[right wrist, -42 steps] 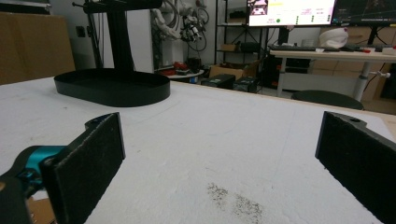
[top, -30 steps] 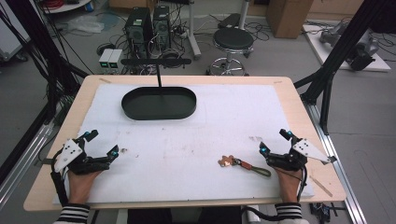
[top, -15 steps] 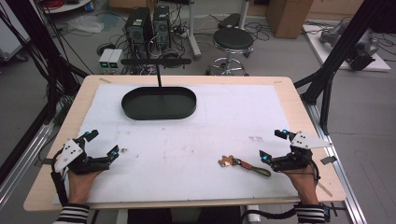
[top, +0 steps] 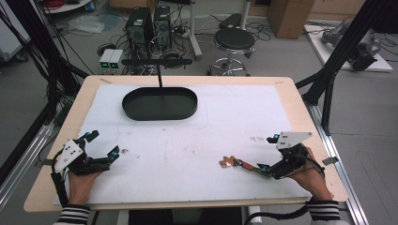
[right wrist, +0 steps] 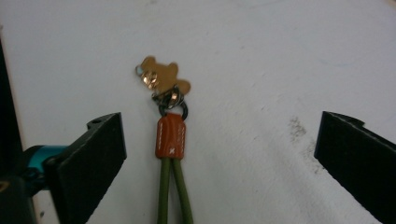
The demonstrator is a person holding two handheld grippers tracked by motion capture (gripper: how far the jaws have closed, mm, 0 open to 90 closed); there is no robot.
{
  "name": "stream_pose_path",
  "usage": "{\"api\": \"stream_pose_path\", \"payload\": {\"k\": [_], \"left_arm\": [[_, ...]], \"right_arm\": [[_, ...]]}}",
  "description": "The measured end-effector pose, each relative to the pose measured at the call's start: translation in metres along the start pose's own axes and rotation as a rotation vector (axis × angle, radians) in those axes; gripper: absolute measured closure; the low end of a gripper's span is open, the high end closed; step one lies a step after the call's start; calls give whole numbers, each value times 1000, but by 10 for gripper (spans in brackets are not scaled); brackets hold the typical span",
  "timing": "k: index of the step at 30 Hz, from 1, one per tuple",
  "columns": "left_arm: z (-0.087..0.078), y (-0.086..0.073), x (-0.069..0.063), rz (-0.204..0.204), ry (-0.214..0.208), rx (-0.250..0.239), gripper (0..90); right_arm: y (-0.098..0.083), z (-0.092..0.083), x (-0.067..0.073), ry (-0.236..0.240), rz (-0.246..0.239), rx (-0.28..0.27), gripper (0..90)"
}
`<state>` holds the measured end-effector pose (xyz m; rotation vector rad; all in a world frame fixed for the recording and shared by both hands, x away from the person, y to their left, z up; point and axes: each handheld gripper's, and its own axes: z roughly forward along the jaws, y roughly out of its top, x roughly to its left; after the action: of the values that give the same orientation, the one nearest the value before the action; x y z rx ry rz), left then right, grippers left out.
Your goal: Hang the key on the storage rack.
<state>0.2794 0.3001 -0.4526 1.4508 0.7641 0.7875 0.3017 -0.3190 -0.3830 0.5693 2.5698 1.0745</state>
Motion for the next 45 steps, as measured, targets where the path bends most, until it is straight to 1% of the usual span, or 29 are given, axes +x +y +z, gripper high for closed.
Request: {"api": "stream_pose_path", "payload": {"k": [1,2,3,4,5,6,7,8,11,12,14,16,18,19,20,21,22,23,25,27,29,31,33,34,37,38,39,42,45], "left_arm": [[0,0,0,0,0,0,17],[0,0,0,0,0,0,17],[0,0,0,-1,0,0,17],[0,0,0,0,0,1,17],[0,0,0,-1,0,0,17],[0,0,0,-1,1,0,17],[0,0,0,-1,-1,1,17],[0,0,0,-1,0,0,17],[0,0,0,-2,-2,0,17],[0,0,0,-2,-2,0,17],[0,0,0,-2,-2,0,17],[0,0,0,-2,-2,0,17],[0,0,0,-2,-1,1,17],[0,0,0,-2,-2,0,17],[0,0,0,-5,0,0,17],[0,0,1,-5,-2,3,17],[0,0,1,-5,1,0,17],[0,0,0,-5,1,0,17],[0,0,0,-5,1,-1,17],[0,0,0,-3,0,0,17],[0,0,0,-5,2,0,17],[0,0,1,-5,1,0,17],[0,0,1,-6,2,0,17],[0,0,1,-6,1,1,17],[0,0,1,-6,2,0,17],[0,0,1,-6,2,0,17],[0,0,1,-5,2,0,17],[0,0,1,-6,1,1,17],[0,0,0,-5,2,0,17]], "right_arm": [[0,0,0,0,0,0,34],[2,4,0,20,-29,50,38],[2,4,0,20,-29,50,38],[3,6,1,28,-40,75,38],[5,10,2,40,-57,113,39],[5,10,2,40,-57,113,39],[6,12,3,48,-65,134,41],[8,15,4,60,-77,175,44],[10,19,6,69,-93,230,53],[10,19,6,69,-93,230,53],[11,21,5,74,-106,254,62],[11,21,5,82,-101,262,69],[11,23,5,97,-115,288,71],[11,24,5,105,-118,297,95],[12,24,5,117,-128,310,146],[12,24,5,117,-128,310,146],[11,25,5,141,-134,324,157],[11,26,5,145,-137,333,162],[10,28,5,146,-136,351,176],[10,29,4,157,-137,367,241],[9,29,4,160,-140,374,255],[9,29,4,165,-142,397,314],[9,30,4,164,-147,405,332],[9,31,4,173,-146,422,372],[8,32,5,176,-149,439,389],[8,33,5,178,-152,454,421],[8,33,5,178,-152,454,421],[7,35,6,174,-159,477,472],[7,35,6,181,-151,480,495]]}}
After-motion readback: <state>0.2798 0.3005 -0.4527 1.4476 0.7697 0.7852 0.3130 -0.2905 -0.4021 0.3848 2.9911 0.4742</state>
